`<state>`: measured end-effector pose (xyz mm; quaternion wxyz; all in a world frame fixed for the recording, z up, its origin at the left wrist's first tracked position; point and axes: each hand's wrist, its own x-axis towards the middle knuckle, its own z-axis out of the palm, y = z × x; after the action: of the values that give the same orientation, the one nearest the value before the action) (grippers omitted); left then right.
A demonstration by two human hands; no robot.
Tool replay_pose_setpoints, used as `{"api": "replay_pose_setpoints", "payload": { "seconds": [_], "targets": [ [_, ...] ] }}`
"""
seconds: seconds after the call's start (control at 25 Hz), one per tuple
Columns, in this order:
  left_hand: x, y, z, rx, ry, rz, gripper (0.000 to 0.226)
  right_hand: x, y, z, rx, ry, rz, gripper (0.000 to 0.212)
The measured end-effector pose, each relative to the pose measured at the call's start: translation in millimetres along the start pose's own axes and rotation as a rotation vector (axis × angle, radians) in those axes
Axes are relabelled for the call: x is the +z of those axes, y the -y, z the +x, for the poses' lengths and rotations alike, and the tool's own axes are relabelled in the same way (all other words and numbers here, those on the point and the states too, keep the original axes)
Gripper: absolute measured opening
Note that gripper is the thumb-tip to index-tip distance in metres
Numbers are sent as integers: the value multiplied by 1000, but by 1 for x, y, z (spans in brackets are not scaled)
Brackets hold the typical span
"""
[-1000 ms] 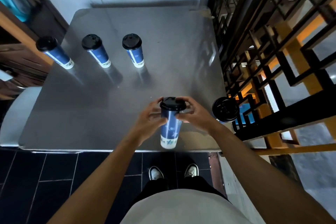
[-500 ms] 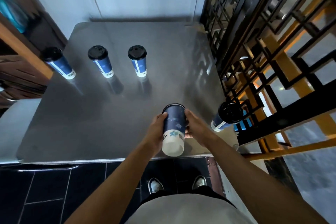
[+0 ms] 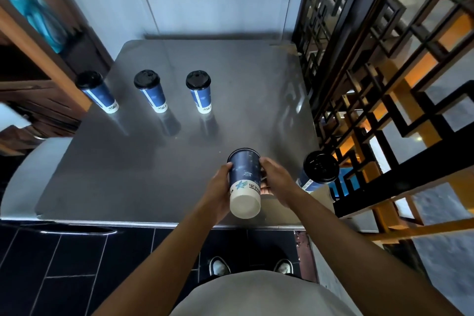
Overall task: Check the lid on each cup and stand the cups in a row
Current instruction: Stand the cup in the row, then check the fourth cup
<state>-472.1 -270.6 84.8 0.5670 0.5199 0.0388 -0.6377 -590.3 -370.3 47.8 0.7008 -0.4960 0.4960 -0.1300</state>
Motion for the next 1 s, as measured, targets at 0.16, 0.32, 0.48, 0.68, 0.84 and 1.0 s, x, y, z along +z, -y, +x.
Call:
{"api": "replay_pose_setpoints", "payload": {
  "seconds": [0.16,0.32,0.48,0.68,0.84,1.0],
  "targets": [
    [0,1,-1,-26,22,7,55,-4,1,-2,-18,26,-17,32],
    [-11,1,-1,-88,113,134,63,-7,2,-9,-118,76,-29,18],
    [-26,10,10,153,22,547,71,-12,11,-15,-163,115,0,22],
    [-30,20,21,327,-62,922,69,-12,27,-16,-142,40,-48,18],
    [-34,30,27,472,-83,1110,66,-7,30,-13,-205,-29,-471,35],
    [-36,37,47,565,-94,1077,78,10,32,-11,-321,-19,-761,40]
  ]
}}
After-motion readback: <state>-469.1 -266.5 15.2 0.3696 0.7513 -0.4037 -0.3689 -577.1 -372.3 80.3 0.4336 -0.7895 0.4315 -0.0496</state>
